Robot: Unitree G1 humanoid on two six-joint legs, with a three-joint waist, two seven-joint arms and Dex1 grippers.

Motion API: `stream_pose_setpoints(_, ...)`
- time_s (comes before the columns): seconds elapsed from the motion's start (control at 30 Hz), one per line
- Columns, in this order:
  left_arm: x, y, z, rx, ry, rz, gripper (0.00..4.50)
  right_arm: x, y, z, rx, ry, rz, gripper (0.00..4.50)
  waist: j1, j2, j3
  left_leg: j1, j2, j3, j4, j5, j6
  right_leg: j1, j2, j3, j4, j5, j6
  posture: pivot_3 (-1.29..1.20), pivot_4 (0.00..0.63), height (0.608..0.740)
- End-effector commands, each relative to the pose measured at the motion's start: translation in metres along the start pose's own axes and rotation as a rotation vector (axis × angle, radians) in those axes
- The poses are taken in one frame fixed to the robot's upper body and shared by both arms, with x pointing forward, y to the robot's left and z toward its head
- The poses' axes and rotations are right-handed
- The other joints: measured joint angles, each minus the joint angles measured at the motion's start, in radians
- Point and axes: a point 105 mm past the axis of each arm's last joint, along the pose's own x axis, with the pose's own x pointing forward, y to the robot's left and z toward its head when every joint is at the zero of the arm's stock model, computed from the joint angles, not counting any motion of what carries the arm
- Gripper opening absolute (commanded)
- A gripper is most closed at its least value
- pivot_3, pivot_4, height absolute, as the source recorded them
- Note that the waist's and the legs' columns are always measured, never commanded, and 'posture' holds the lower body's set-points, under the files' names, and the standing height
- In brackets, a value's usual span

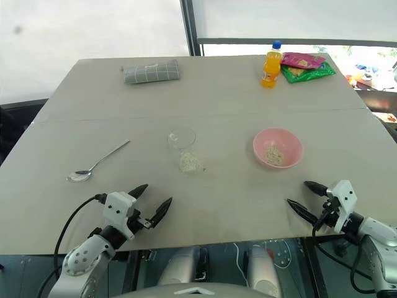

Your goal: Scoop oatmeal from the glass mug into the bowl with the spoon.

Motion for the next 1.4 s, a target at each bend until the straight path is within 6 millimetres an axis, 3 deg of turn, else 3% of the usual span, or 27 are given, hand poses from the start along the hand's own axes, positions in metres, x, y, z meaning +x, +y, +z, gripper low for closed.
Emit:
stream_pose_setpoints(0.03,-0.008,0.001,-0.015,-0.006,0.054,0.022,4.50,-0.004,-0.004,0.005,-0.025,-0.011,-0.009,4.48,0.000,0.000,0.000,0.000,0.000,0.000,0.000,0.000,0.000,0.000,0.000,0.000,0.000,0.000,0.000,0.00,0.150,0.740)
stream_pose_setpoints(1.13,-0.004,0.004,-0.010,-0.013,0.035,0.052,4.50,0.008,-0.001,0.012,-0.033,-0.043,0.027,4.48,0.001,0.000,0.000,0.000,0.000,0.000,0.000,0.000,0.000,0.000,0.000,0.000,0.000,0.000,0.000,0.00,0.150,0.740)
stream_pose_setpoints(1.3,-0.002,0.008,-0.011,-0.016,0.064,0.083,4.50,0.008,0.011,0.012,-0.039,-0.029,0.101,4.48,0.001,0.000,0.000,0.000,0.000,0.000,0.000,0.000,0.000,0.000,0.000,0.000,0.000,0.000,0.000,0.00,0.150,0.740)
stream_pose_setpoints(1.4,-0.003,0.026,-0.002,0.019,0.056,0.123,4.50,0.011,0.034,0.026,-0.038,-0.055,0.226,4.48,0.002,0.000,0.001,0.000,0.000,-0.001,0.000,0.000,0.000,0.000,0.001,-0.001,0.000,0.000,0.000,0.00,0.150,0.740)
